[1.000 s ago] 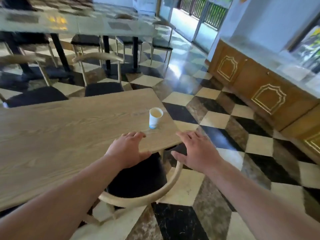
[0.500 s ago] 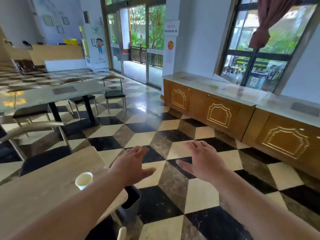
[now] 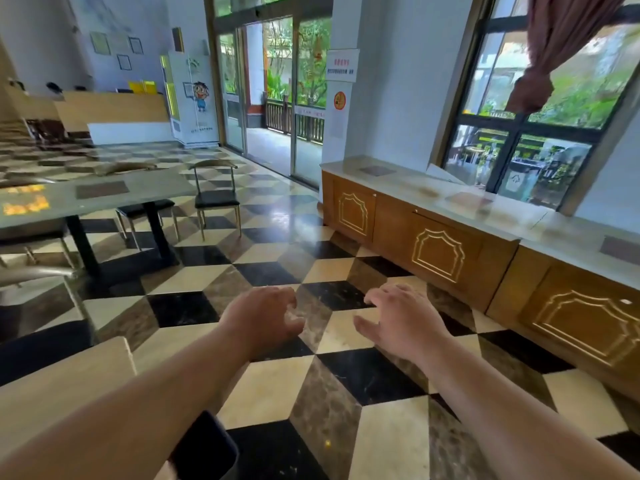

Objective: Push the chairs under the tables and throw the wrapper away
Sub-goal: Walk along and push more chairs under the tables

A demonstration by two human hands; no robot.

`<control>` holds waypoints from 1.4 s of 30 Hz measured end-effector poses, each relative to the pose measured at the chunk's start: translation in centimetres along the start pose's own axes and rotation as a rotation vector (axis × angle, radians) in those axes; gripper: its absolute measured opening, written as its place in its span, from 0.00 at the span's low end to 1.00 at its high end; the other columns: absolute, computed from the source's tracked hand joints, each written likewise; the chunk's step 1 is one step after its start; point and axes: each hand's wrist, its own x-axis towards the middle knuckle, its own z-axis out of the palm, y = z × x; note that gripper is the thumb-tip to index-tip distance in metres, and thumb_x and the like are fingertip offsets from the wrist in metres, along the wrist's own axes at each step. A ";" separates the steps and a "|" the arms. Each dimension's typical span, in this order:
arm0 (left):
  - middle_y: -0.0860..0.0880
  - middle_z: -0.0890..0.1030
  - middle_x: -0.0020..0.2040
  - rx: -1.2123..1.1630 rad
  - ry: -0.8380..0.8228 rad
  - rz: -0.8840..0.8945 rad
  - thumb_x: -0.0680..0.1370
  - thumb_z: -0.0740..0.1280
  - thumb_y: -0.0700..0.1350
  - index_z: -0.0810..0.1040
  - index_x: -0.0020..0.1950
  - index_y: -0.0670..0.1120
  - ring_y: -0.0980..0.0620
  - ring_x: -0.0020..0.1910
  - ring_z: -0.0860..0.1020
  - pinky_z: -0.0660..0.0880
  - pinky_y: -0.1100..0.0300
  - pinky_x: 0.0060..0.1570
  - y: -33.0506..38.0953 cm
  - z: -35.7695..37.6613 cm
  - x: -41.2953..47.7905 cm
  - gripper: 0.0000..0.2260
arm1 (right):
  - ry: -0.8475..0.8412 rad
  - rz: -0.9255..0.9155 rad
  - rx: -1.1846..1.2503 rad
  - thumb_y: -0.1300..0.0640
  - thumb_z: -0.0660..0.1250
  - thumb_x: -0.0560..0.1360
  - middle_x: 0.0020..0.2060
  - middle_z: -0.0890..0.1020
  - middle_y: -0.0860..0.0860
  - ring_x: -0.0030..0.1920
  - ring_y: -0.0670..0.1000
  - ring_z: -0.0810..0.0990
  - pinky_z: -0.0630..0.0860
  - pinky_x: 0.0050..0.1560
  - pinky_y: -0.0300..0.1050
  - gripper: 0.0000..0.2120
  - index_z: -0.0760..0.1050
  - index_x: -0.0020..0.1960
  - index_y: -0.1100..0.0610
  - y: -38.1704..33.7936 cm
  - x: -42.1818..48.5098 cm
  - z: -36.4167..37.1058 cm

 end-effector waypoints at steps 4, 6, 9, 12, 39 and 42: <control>0.54 0.79 0.70 -0.024 -0.023 0.029 0.76 0.69 0.69 0.75 0.71 0.57 0.52 0.67 0.78 0.75 0.54 0.63 -2.6 3.8 9.5 0.27 | -0.043 0.004 -0.030 0.28 0.61 0.79 0.62 0.83 0.45 0.64 0.49 0.78 0.73 0.68 0.51 0.28 0.78 0.69 0.46 2.5 8.6 2.8; 0.53 0.76 0.74 -0.061 -0.056 0.028 0.76 0.69 0.70 0.73 0.74 0.57 0.51 0.72 0.74 0.73 0.52 0.67 -3.8 4.9 14.6 0.31 | -0.059 0.037 -0.040 0.28 0.62 0.78 0.63 0.82 0.45 0.65 0.49 0.78 0.74 0.68 0.51 0.29 0.76 0.70 0.45 4.4 13.2 3.4; 0.53 0.72 0.78 -0.067 -0.097 0.067 0.76 0.69 0.70 0.69 0.78 0.57 0.49 0.76 0.71 0.71 0.49 0.71 -4.7 4.4 22.0 0.34 | -0.076 0.092 -0.069 0.28 0.62 0.78 0.66 0.81 0.45 0.67 0.50 0.77 0.75 0.68 0.50 0.30 0.74 0.72 0.45 7.1 19.4 2.6; 0.53 0.74 0.76 -0.045 -0.040 0.108 0.76 0.68 0.71 0.70 0.75 0.57 0.50 0.74 0.72 0.72 0.49 0.71 -5.0 3.2 29.7 0.32 | -0.031 0.110 -0.125 0.28 0.61 0.79 0.66 0.81 0.45 0.67 0.49 0.77 0.75 0.68 0.50 0.30 0.73 0.73 0.46 9.8 25.1 1.4; 0.50 0.82 0.61 0.004 -0.071 -0.499 0.77 0.68 0.65 0.77 0.66 0.52 0.47 0.58 0.80 0.78 0.49 0.59 -28.8 7.2 73.3 0.24 | -0.119 -0.487 0.127 0.38 0.66 0.81 0.64 0.83 0.49 0.62 0.54 0.81 0.79 0.63 0.52 0.22 0.77 0.68 0.49 10.0 89.6 15.8; 0.54 0.80 0.68 -0.020 -0.058 -0.551 0.78 0.69 0.68 0.74 0.73 0.55 0.51 0.65 0.79 0.78 0.54 0.61 -33.8 8.1 76.5 0.28 | -0.130 -0.546 0.129 0.35 0.64 0.80 0.65 0.82 0.47 0.63 0.52 0.80 0.80 0.62 0.53 0.24 0.75 0.70 0.47 6.2 95.8 18.2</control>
